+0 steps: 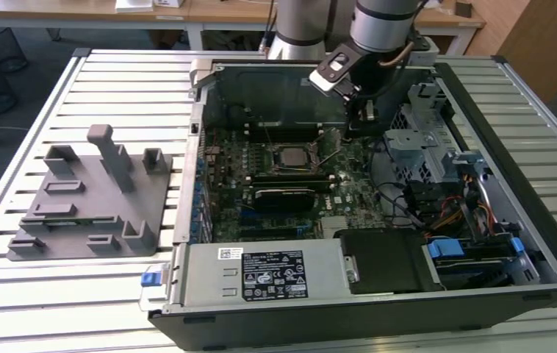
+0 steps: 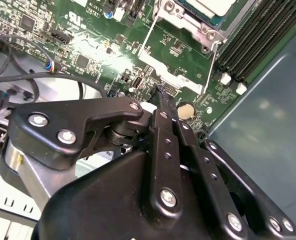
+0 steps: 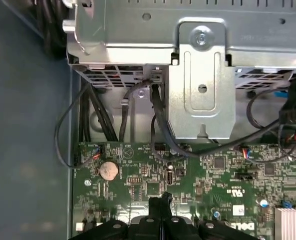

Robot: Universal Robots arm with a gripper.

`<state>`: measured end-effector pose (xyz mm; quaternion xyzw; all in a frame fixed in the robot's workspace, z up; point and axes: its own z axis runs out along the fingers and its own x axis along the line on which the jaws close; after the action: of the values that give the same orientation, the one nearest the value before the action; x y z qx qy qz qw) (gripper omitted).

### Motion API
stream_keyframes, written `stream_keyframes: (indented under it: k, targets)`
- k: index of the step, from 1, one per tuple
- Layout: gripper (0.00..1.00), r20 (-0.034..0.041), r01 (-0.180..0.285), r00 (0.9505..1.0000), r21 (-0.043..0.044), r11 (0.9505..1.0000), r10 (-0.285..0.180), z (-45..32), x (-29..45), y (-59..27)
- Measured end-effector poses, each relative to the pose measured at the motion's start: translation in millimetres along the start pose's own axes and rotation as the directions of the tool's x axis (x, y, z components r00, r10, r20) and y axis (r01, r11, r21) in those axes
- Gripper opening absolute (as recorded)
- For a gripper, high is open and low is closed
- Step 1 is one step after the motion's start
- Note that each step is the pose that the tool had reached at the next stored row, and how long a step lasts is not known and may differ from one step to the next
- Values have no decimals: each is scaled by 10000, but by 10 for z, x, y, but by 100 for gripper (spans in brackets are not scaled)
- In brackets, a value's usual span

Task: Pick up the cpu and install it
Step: 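Close the cpu cover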

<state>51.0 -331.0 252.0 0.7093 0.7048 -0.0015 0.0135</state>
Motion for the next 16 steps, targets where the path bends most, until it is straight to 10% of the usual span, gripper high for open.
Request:
stream_keyframes:
  k: [16]
  targets:
    - [11, -1, 0, 10000, 5, 10000, 0, 121, 3, -250]
